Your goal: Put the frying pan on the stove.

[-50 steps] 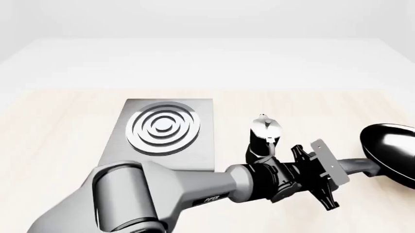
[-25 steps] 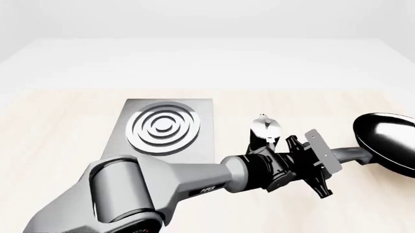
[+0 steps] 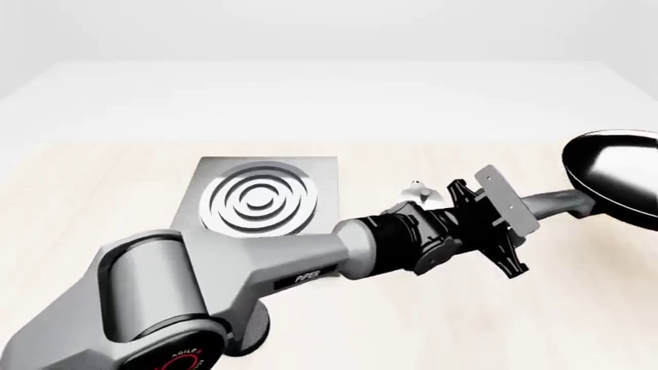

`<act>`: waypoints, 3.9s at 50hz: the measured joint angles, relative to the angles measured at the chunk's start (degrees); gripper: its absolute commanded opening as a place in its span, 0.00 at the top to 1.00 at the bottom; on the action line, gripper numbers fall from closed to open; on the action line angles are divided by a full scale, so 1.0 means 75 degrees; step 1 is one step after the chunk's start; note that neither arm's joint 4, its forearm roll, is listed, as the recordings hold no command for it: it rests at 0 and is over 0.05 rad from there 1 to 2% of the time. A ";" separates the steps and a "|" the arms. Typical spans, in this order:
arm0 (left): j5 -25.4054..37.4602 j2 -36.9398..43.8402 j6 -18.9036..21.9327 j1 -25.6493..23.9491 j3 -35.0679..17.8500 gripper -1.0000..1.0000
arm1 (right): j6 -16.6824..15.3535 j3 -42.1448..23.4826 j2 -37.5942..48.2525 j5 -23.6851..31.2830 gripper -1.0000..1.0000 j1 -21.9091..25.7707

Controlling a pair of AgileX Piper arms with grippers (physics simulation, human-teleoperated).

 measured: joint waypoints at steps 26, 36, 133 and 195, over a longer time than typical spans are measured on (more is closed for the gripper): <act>-0.0280 -0.0941 0.0017 0.0491 0.0265 1.00 | 0.0007 -0.1042 0.0000 0.1058 0.00 0.0000; -0.0619 -0.1726 0.0059 0.0655 0.0812 1.00 | -0.0067 -0.1898 0.0000 0.1896 0.00 0.0096; -0.2572 -0.7279 0.1859 0.3017 0.7521 1.00 | 0.0080 -0.2873 0.0000 0.2752 0.00 0.0103; -0.0799 -1.1222 0.1512 0.4945 1.0864 1.00 | 0.0189 -0.3053 0.0000 0.2869 0.00 0.0050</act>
